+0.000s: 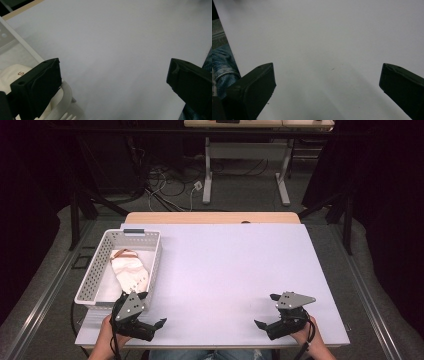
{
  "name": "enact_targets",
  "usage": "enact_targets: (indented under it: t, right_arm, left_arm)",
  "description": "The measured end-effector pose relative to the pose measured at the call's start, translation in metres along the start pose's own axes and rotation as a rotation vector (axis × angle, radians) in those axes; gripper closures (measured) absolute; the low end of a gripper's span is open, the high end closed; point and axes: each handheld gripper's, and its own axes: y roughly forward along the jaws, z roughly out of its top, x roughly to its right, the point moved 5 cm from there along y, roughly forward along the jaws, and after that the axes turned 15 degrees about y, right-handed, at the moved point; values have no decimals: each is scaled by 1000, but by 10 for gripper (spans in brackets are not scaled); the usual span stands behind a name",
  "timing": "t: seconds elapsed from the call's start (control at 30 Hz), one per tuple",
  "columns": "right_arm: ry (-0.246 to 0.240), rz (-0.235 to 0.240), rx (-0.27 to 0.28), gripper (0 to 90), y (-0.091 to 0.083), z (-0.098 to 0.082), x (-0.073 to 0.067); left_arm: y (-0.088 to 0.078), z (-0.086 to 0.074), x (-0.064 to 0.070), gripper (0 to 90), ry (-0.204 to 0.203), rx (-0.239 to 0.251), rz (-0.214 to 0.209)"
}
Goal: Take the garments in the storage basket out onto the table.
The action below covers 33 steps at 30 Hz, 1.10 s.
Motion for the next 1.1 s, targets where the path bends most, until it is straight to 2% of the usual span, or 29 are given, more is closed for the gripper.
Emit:
enact_targets:
  t: [0.3, 0.37, 0.43, 0.6, 0.8, 0.97, 1.1]
  right_arm:
    - [-2, 4, 2, 4, 1, 0, 0]
    - [-2, -1, 0, 4, 1, -1, -1]
    - [-4, 0, -6, 5, 0, -1, 0]
    - [-6, -2, -6, 6, 1, -1, 0]
    - [-12, -3, -9, 7, 1, -1, 0]
    - [-13, -7, -6, 7, 3, -1, 1]
    - [-6, -7, -13, 8, 1, -2, 0]
  left_arm:
    - [-3, 0, -2, 0, -3, 2, 14]
    - [-3, 0, -2, 0, -8, -7, 4]
    - [-4, 1, -3, 0, -1, -13, 12]
    - [-8, 2, -6, 0, -19, -8, 26]
    - [-10, 1, -9, 0, -21, -21, 37]
    - [-11, 0, -12, 0, -38, -27, 41]
    - [-12, 0, -14, 0, -32, -30, 52]
